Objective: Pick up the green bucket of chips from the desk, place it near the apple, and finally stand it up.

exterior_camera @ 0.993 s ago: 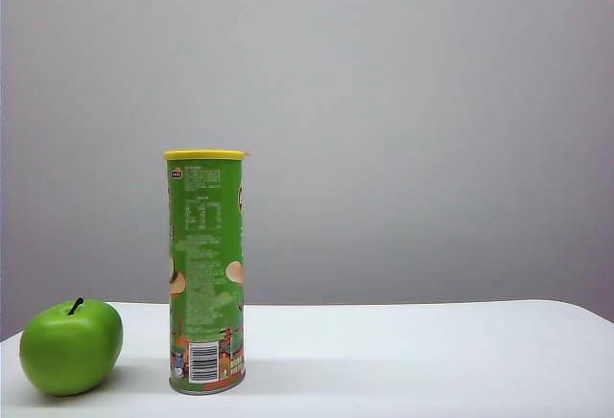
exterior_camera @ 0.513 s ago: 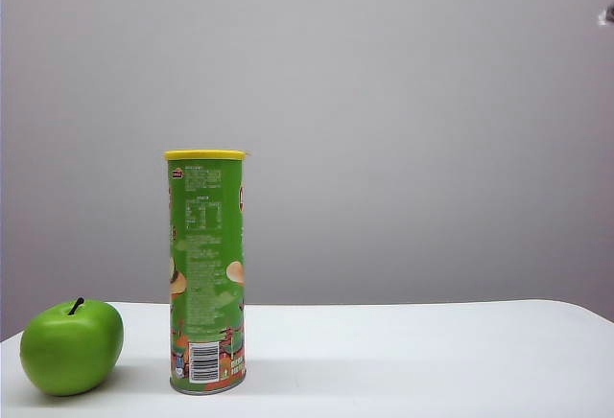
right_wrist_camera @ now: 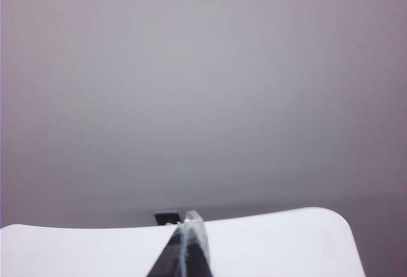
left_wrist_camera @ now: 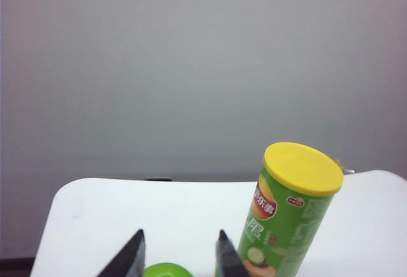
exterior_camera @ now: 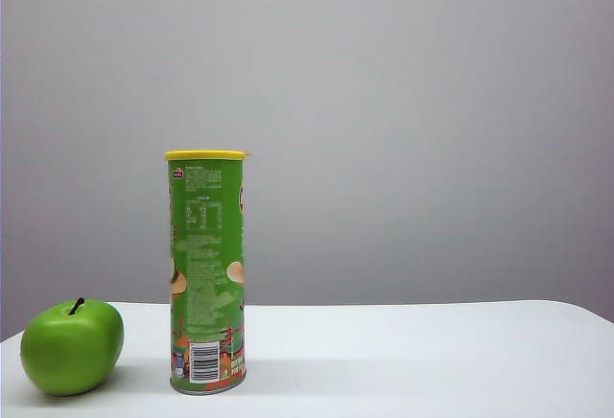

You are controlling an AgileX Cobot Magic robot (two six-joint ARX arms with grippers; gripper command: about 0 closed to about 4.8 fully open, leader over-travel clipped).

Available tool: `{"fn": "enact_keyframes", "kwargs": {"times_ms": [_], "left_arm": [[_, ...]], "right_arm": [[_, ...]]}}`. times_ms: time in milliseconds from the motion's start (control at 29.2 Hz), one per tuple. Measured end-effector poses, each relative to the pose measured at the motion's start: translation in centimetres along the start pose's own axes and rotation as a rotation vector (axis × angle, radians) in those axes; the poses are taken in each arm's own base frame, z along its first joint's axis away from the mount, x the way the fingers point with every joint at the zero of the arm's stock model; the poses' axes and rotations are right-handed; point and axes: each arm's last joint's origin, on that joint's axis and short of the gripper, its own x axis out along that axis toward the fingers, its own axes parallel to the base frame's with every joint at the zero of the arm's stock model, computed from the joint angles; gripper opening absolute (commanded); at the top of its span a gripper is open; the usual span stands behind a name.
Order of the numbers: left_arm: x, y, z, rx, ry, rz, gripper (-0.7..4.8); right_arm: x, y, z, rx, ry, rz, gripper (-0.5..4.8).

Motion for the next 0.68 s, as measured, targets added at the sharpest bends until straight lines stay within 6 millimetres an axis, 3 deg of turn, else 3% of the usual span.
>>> {"fn": "enact_keyframes", "kwargs": {"times_ms": [205, 411, 445, 479, 685], "left_arm": [[0.3, 1.0, -1.3, -0.052, 0.024, 0.035, 1.17], [0.1, 2.5, -1.1, -0.042, 0.014, 0.111, 1.15], [0.1, 2.7, -1.1, -0.039, 0.012, 0.124, 0.88], [0.0, 3.1, -1.1, -0.04, 0.014, 0.172, 0.08], [-0.2, 3.4, -1.6, -0.035, 0.064, 0.187, -0.06]], "right_arm": [[-0.6, -0.3, -1.6, 0.002, 0.011, -0.012, -0.01], [-0.6, -0.5, -1.9, -0.04, 0.039, -0.035, -0.01], [-0.6, -0.5, -1.9, -0.041, 0.04, -0.036, -0.01], [-0.6, -0.5, -1.9, -0.047, 0.045, -0.04, -0.01], [-0.9, -1.2, -3.5, -0.073, 0.193, -0.193, -0.01]]}}
